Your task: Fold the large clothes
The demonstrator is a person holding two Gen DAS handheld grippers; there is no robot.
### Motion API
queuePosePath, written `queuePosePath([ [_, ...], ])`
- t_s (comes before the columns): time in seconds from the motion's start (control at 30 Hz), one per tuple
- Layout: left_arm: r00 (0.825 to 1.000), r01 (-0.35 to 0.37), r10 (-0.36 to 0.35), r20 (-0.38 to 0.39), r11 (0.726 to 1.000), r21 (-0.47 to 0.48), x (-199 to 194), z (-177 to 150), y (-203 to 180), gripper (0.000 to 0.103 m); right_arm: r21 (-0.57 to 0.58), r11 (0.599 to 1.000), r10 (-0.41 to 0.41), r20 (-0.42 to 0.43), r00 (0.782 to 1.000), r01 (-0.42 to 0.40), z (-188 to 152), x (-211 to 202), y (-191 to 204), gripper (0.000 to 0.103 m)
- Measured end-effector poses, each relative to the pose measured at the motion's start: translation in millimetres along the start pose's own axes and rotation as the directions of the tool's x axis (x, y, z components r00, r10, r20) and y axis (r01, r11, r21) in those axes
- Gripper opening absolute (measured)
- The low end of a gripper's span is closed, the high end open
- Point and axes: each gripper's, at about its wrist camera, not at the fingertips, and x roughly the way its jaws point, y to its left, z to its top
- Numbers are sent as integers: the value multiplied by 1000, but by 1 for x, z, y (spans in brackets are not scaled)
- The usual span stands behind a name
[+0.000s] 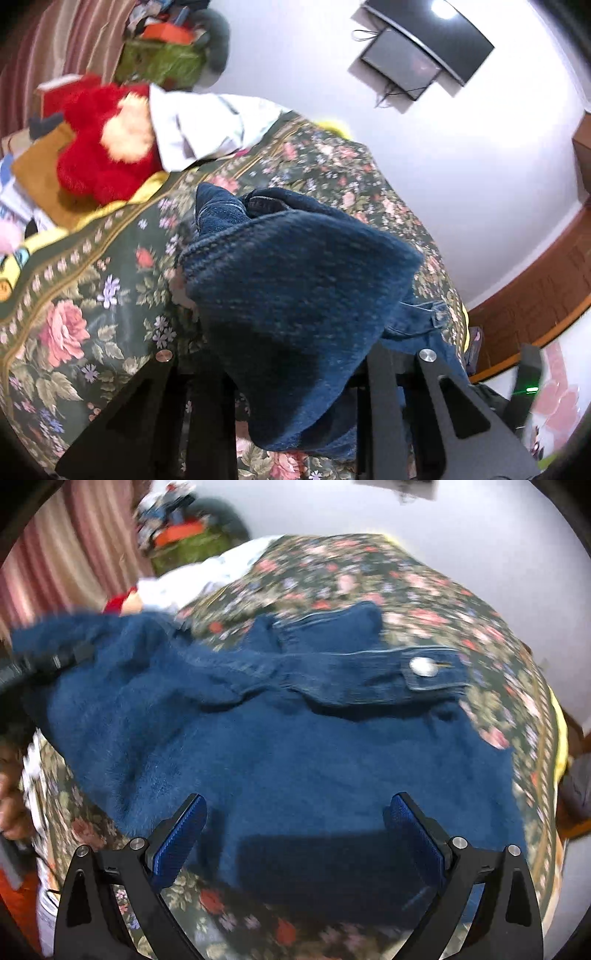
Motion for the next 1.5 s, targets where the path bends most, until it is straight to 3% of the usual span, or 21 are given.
queuePosePath([
  [0.17, 1000, -2, 4, -17, 997, 81, 2, 1, -24, 21, -7, 1000, 12, -54, 998, -12, -6, 28, 11, 100],
  [0.33, 1000, -3, 3, 2, 989, 145, -2, 0, -55, 21, 11, 997, 76, -72, 994, -76, -7, 13, -2, 100],
  [0.5, 999, 22, -31, 32, 969, 244, -4, 1, -113, 20, 123, 988, 93, 43, 995, -98, -27, -43, -53, 100],
  [0.63, 997, 59, -75, 36, 938, 342, 1, -8, -175, 20, 244, 968, 33, 128, 991, -64, -54, -91, -109, 100],
  [0.77, 991, 122, -136, 0, 886, 446, 13, -36, -246, 18, 353, 935, -48, 176, 983, -18, -82, -134, -162, 100],
  [0.93, 981, 190, -133, -145, 823, 536, 50, -96, -303, 16, 492, 870, -106, 198, 974, -5, -126, -171, -220, 100],
  [1.0, 972, 209, -109, -207, 803, 558, 63, -123, -313, 15, 527, 850, -114, 196, 974, -7, -140, -179, -234, 100],
  [1.17, 962, 205, -13, -273, 692, 692, 83, -197, -332, 15, 567, 824, -139, 186, 973, 10, -171, -191, -254, 100],
  [1.3, 952, 232, 3, -305, 645, 728, 82, -220, -336, 15, 596, 803, -142, 173, 975, 11, -188, -192, -264, 100],
  [1.4, 943, 230, 61, -328, 595, 770, 90, -230, -339, 16, 619, 786, -130, 170, 977, -4, -195, -192, -269, 100],
  [1.5, 937, 242, 64, -343, 590, 771, 93, -229, -336, 22, 623, 782, -115, 185, 976, -26, -198, -197, -266, 100],
])
